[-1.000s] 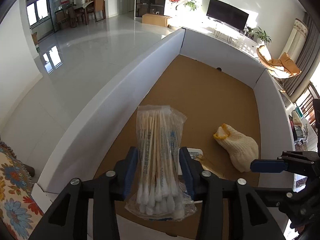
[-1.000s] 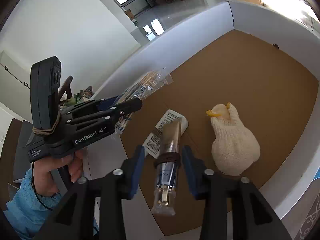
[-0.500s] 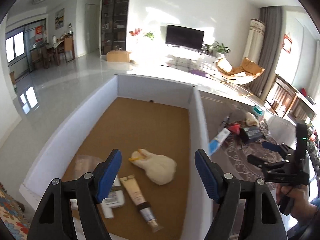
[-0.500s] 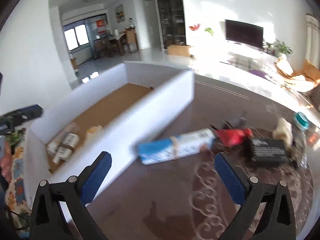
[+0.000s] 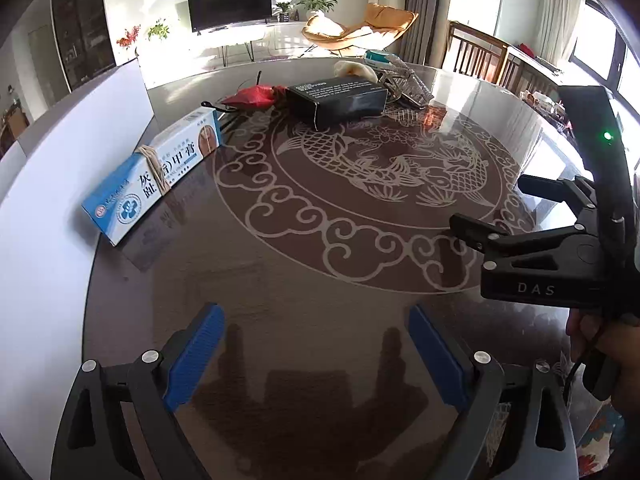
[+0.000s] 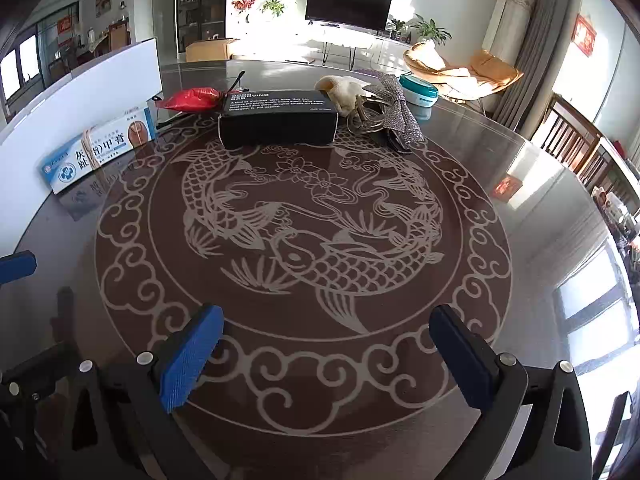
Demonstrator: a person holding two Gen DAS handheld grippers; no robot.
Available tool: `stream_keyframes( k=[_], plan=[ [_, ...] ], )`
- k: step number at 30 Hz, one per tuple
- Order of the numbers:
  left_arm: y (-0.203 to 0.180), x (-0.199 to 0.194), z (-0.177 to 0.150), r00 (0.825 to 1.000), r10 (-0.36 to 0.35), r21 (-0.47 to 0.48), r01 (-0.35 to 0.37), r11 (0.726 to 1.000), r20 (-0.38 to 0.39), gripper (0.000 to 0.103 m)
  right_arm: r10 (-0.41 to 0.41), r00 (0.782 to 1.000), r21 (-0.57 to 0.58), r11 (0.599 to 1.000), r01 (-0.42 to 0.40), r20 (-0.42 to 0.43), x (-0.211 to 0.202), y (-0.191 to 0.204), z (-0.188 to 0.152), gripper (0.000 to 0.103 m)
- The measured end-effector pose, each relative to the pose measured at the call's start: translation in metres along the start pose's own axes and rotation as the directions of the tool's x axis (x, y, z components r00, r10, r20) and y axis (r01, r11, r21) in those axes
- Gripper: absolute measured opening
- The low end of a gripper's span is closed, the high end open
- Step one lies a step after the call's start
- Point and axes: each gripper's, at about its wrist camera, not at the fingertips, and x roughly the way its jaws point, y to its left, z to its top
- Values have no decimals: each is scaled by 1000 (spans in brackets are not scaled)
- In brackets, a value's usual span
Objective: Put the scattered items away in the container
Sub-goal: 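Grasp the blue-and-white ointment box by its rubber band with the left tool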
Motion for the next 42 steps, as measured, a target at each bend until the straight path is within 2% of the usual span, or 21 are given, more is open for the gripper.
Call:
stream_keyframes(
  k=[4, 5, 6, 10, 16, 20, 22, 27, 30, 36, 40, 42],
  plan=[
    [-2, 6, 1, 999, 34, 25, -34, 999, 11, 96, 9, 1000, 39, 999, -9, -5, 7, -9, -3, 103],
    [-1, 7, 0, 999, 34, 25, -35, 999, 13, 102, 17, 1000, 45, 999, -17, -9, 8, -10, -2, 103],
    [1, 9, 0, 999, 33, 20, -33, 999, 15, 103, 30, 999, 54, 998, -29, -13, 8, -12, -2, 103],
    [2, 11, 1, 999, 34, 13, -34, 999, 19, 103, 94, 995, 121, 989, -90, -33, 16, -23, -3, 103],
    [2, 10, 3, 999, 44, 28, -44, 999, 12, 103, 89, 995, 124, 989, -84, -34, 15, -22, -4, 103],
    [20, -17, 29, 984, 120, 65, -129, 990, 128, 102, 88, 995, 123, 989, -84, -34, 15, -22, -4, 103],
    [37, -25, 53, 979, 142, 49, -151, 987, 149, 102, 88, 995, 123, 989, -84, -34, 15, -22, -4, 103],
    [76, -3, 105, 992, 113, 5, -113, 994, 62, 102, 89, 995, 123, 989, -84, -34, 15, -21, -4, 103],
    [81, 15, 120, 986, 164, 40, -165, 985, 43, 102, 89, 995, 123, 989, -84, -34, 15, -21, -4, 103],
    [72, 43, 120, 967, 256, 113, -255, 960, 2, 102, 89, 995, 123, 989, -84, -34, 15, -21, -4, 103],
    [73, 63, 116, 946, 323, 161, -314, 936, -31, 103, 89, 995, 122, 989, -84, -34, 15, -21, -4, 103],
    [74, 64, 114, 949, 313, 159, -305, 939, -26, 102, 89, 995, 122, 989, -84, -35, 15, -21, -4, 103]
  ],
)
